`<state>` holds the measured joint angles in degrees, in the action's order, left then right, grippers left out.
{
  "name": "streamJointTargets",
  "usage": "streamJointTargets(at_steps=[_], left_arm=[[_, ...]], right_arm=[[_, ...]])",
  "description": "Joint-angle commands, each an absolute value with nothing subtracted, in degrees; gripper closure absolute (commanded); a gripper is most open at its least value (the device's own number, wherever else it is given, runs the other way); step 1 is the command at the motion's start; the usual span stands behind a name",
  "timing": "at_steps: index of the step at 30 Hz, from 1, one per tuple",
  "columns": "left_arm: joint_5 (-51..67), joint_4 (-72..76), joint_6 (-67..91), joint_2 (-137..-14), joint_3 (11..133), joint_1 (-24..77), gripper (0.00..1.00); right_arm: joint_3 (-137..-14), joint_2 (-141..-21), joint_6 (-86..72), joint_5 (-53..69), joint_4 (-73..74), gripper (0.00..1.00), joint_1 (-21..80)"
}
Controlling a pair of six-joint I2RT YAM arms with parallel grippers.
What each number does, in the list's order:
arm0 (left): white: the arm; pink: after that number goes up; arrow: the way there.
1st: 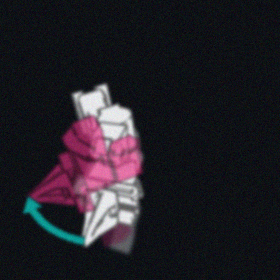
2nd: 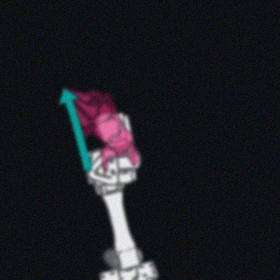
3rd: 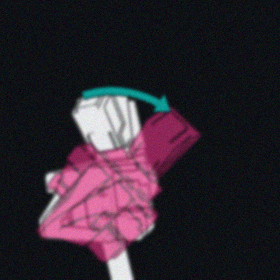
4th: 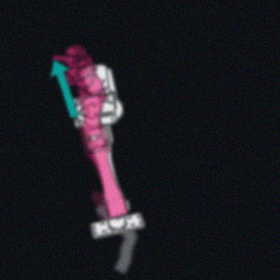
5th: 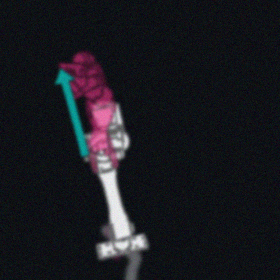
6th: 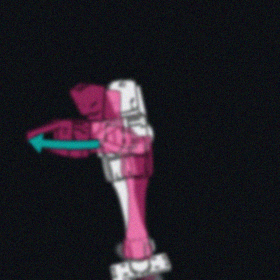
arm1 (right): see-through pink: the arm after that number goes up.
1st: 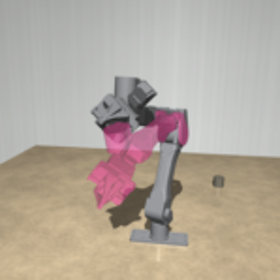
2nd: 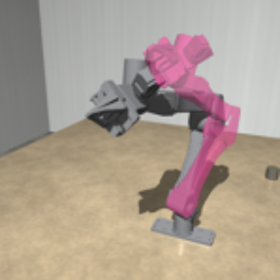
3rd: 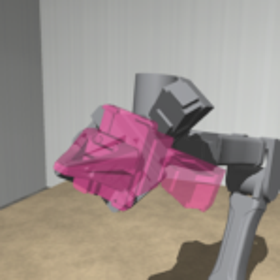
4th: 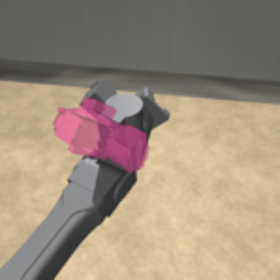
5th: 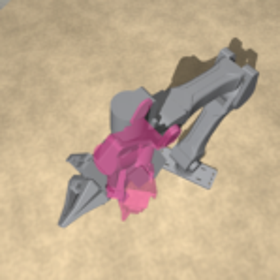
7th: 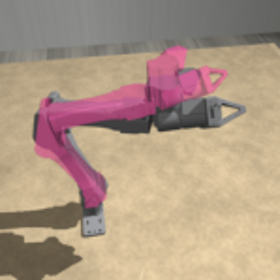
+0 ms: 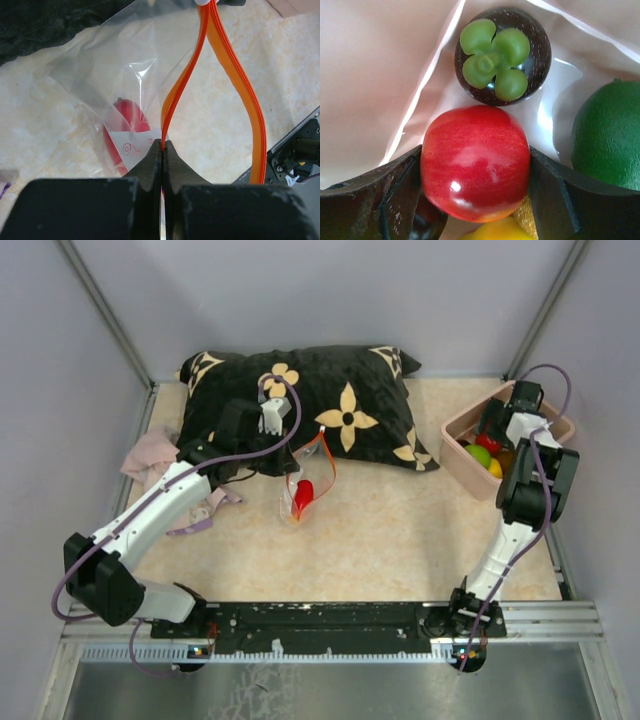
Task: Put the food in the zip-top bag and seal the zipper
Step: Pick up the fake fruit from the bin.
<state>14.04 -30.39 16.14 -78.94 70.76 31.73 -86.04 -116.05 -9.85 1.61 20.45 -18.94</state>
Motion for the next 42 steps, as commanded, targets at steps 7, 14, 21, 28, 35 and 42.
streamJointTargets(at_steps=[7,14,21,28,35,42], left_arm=[[14.71,-29.09,15.40,-79.85,70.49,31.40,1.00],[14.59,-29.05,15.40,-79.67,70.48,31.41,1.00],[14.92,-29.09,15.51,-79.37,70.36,31.44,1.00],[15.27,-28.94,15.71,-79.00,70.05,31.40,1.00],[15.50,-28.83,15.87,-78.84,69.87,31.37,1.00],[15.93,-28.74,15.99,-78.84,69.82,31.34,1.00]], right_arm=[[-88.09,-114.88,-7.49,1.89,18.71,0.46,-19.16],[-86.81,-110.34,-7.50,2.17,19.56,0.67,-19.07],[-84.95,-106.11,-8.13,1.65,20.14,0.71,-19.14],[-83.39,-101.17,-8.50,0.57,19.98,0.72,-19.16],[-81.08,-93.24,-10.35,2.39,19.48,0.73,-19.08],[-78.76,-84.81,-11.11,3.46,19.61,0.74,-15.61]])
